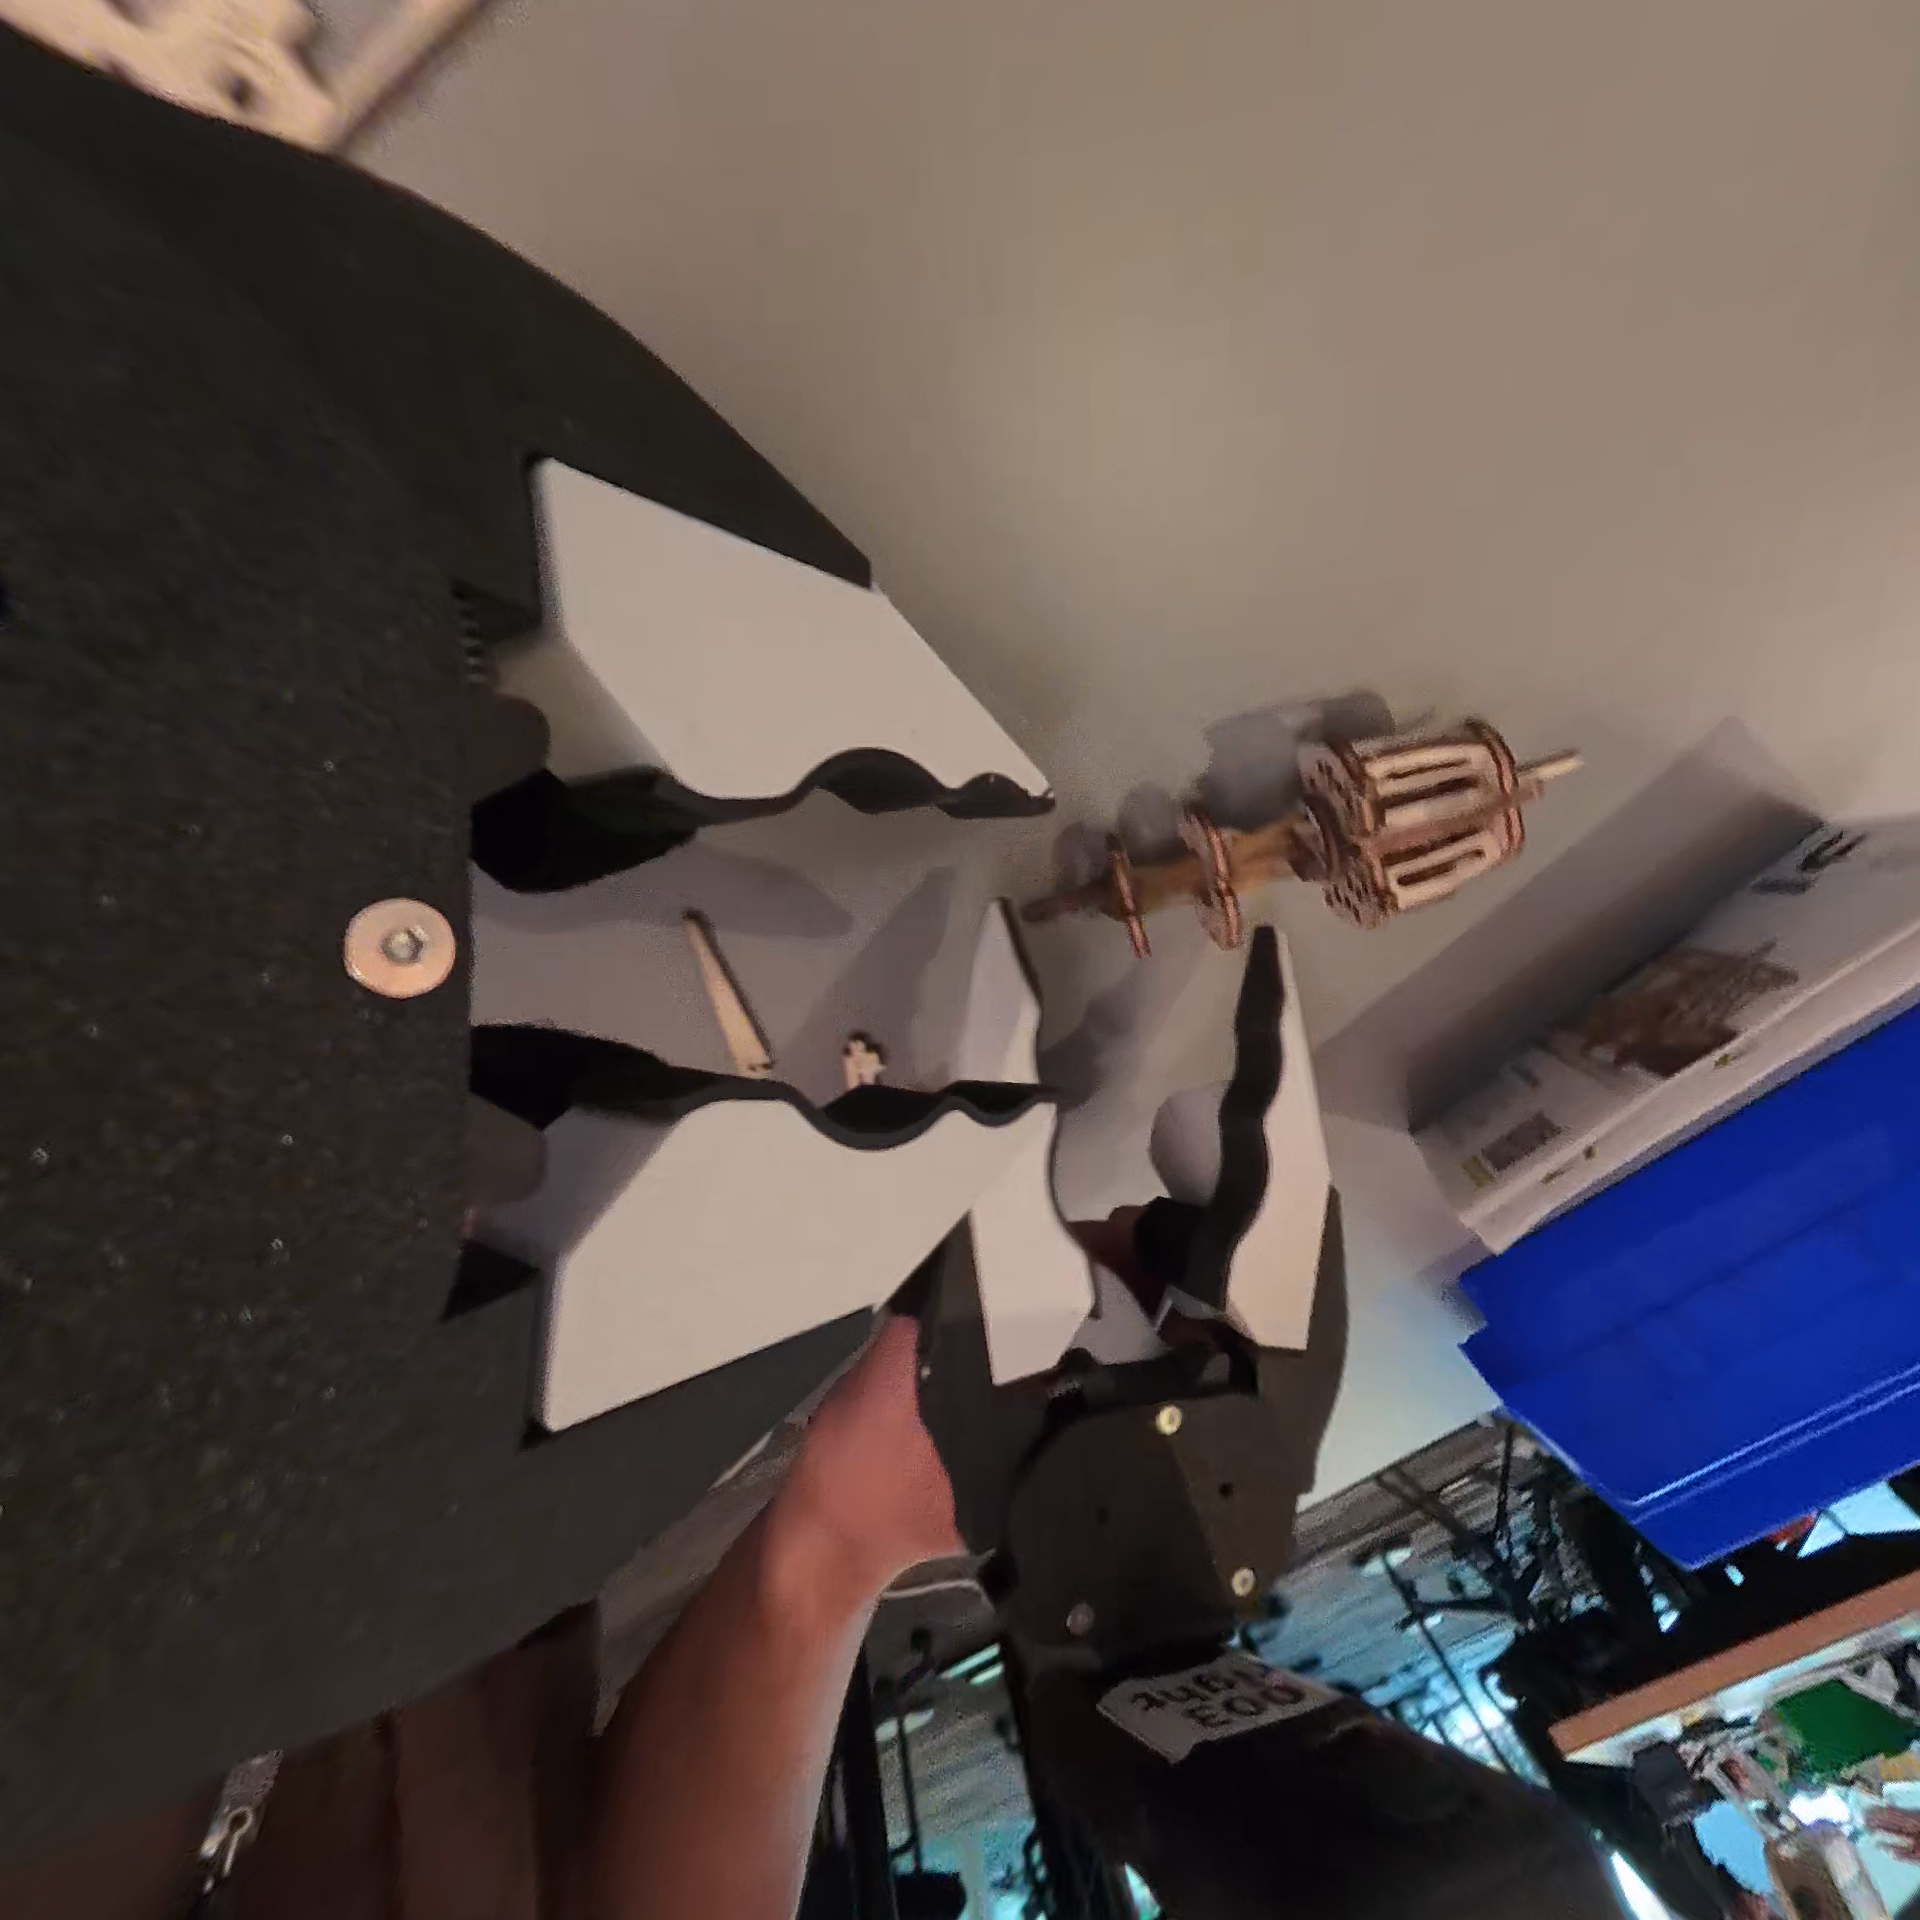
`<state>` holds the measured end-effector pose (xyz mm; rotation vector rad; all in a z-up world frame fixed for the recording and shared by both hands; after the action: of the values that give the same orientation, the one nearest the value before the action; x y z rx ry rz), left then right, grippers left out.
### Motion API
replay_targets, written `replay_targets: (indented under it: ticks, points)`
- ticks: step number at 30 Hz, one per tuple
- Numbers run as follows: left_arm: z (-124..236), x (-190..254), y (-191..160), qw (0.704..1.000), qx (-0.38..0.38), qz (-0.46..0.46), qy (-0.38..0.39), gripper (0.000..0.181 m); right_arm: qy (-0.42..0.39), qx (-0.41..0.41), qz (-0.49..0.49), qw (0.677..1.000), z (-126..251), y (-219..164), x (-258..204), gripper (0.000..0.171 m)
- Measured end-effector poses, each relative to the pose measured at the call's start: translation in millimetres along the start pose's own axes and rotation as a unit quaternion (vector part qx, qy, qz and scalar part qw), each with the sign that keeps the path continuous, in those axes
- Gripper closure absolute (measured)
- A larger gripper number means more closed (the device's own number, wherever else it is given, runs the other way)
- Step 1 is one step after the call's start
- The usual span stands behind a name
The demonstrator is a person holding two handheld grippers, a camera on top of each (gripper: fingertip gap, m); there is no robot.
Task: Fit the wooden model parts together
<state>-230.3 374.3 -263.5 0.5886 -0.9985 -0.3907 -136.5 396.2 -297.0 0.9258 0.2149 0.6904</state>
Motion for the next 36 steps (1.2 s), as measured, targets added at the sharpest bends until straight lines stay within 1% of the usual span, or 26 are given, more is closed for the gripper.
replay_targets:
  ticks: [3, 6, 7, 9, 13, 16, 19, 21, 23, 24, 25, 26, 27, 29, 30, 32, 33, 36]
  points:
    - [25, 4, -12, 1.000, 0.024, -0.002, 0.018, 0.134, -0.013, -0.001, 0.004, 1.000, -9, 4, -3, 0.107]
    - [39, 5, -27, 0.999, 0.034, -0.008, 0.031, 0.134, -0.013, 0.011, 0.003, 1.000, -9, 7, 0, 0.124]
    - [40, 3, -30, 0.999, 0.032, -0.005, 0.031, 0.134, -0.013, 0.014, 0.003, 1.000, -9, 7, 2, 0.131]
    - [41, -1, -34, 0.999, 0.027, 0.003, 0.026, 0.134, 0.003, 0.016, -0.002, 1.000, -6, 7, 5, 0.137]
    - [36, -12, -30, 1.000, 0.004, -0.015, 0.022, 0.134, 0.036, 0.024, -0.004, 0.999, 4, 4, 14, 0.142]
    - [29, -23, -20, 0.997, -0.027, -0.070, 0.023, 0.131, 0.101, 0.041, -0.015, 0.994, 19, 1, 18, 0.145]
    - [13, -27, -4, 0.991, -0.047, -0.125, -0.019, 0.128, 0.189, 0.064, -0.058, 0.978, 40, -2, 25, 0.147]
    - [-2, -24, 5, 0.986, -0.061, -0.140, -0.069, 0.123, 0.261, 0.070, -0.114, 0.956, 53, -7, 33, 0.147]
    - [-19, -8, 9, 0.974, -0.077, -0.155, -0.147, 0.117, 0.349, 0.074, -0.194, 0.914, 66, -10, 41, 0.147]
    - [-27, 2, 5, 0.961, -0.102, -0.187, -0.179, 0.113, 0.385, 0.078, -0.235, 0.889, 72, -12, 48, 0.147]
    - [-36, 4, 2, 0.949, -0.128, -0.239, -0.162, 0.108, 0.416, 0.083, -0.270, 0.864, 77, -15, 53, 0.147]
    - [-47, 6, 0, 0.937, -0.146, -0.291, -0.127, 0.087, 0.444, 0.087, -0.295, 0.842, 82, -18, 58, 0.147]
    - [-55, 12, -3, 0.921, -0.164, -0.337, -0.106, 0.074, 0.465, 0.095, -0.312, 0.823, 87, -20, 62, 0.147]
    - [-67, 28, -7, 0.895, -0.179, -0.395, -0.104, 0.079, 0.498, 0.122, -0.332, 0.792, 98, -18, 70, 0.148]
    - [-72, 37, -7, 0.890, -0.178, -0.403, -0.117, 0.081, 0.510, 0.127, -0.336, 0.782, 101, -17, 73, 0.147]
    - [-81, 53, -5, 0.890, -0.162, -0.401, -0.147, 0.078, 0.533, 0.127, -0.346, 0.762, 104, -17, 73, 0.148]
    - [-85, 58, -4, 0.890, -0.151, -0.399, -0.160, 0.076, 0.550, 0.126, -0.354, 0.746, 106, -16, 72, 0.148]
    - [-95, 63, -3, 0.889, -0.137, -0.401, -0.171, 0.074, 0.594, 0.121, -0.371, 0.703, 110, -14, 65, 0.147]
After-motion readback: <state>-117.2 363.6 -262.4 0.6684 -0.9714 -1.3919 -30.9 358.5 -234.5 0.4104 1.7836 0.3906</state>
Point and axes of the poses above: each gripper's, where its closed fingertips meet, z back along the fingers, y out of its top, x = y × z across the jaws, the point moved 5 cm from there along z, back along the fingers, and after that the axes turned 12 degrees about -y, right-handed, at the moved point
